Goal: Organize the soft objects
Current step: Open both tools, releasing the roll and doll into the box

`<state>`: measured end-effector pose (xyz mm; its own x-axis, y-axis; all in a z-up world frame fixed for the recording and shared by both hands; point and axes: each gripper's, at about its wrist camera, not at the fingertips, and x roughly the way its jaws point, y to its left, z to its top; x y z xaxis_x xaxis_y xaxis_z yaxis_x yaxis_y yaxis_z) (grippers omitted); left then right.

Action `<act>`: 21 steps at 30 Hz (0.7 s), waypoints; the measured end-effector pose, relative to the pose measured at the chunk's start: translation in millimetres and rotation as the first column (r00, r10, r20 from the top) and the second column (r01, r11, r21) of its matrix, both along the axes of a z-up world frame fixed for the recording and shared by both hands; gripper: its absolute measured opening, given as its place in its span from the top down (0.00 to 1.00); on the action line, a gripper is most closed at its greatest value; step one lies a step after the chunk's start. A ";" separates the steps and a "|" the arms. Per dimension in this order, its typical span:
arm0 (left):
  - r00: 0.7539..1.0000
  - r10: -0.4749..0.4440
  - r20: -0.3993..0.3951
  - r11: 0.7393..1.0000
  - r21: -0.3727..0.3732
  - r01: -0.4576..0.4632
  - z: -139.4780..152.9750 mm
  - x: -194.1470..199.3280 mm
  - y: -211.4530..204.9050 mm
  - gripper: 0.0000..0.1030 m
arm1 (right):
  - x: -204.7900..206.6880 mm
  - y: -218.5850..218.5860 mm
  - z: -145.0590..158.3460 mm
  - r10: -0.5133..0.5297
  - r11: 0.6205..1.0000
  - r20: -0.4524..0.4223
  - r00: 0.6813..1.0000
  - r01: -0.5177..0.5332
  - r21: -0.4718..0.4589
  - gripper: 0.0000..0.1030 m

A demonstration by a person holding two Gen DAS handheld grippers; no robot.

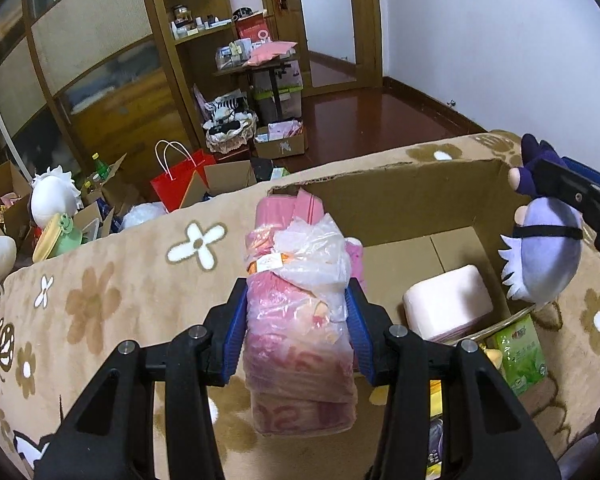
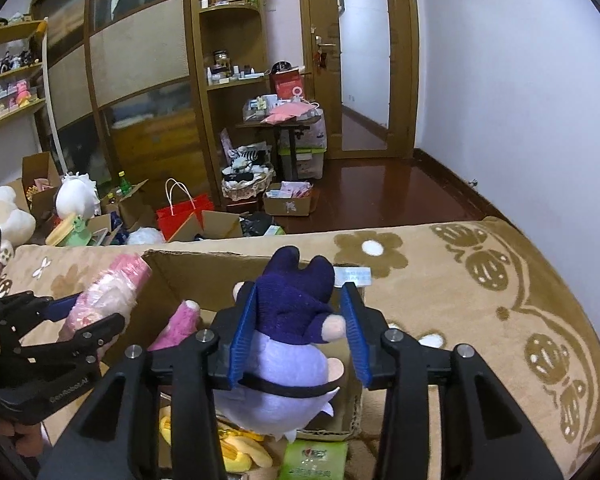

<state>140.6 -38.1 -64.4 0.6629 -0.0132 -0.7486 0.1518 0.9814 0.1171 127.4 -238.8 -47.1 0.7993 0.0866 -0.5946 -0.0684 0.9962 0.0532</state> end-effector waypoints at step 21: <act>0.995 0.035 0.088 0.998 0.051 -0.039 26.2 -30.1 9.7 0.15 | -19.0 -6.3 11.9 0.002 0.998 -0.015 1.000 -0.001 0.060 0.31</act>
<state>110.5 -28.4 -38.2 0.7252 0.0507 -0.6867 0.1022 0.9783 0.1802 108.4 -245.1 -35.2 0.7903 0.1240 -0.6000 -0.0688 0.9911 0.1141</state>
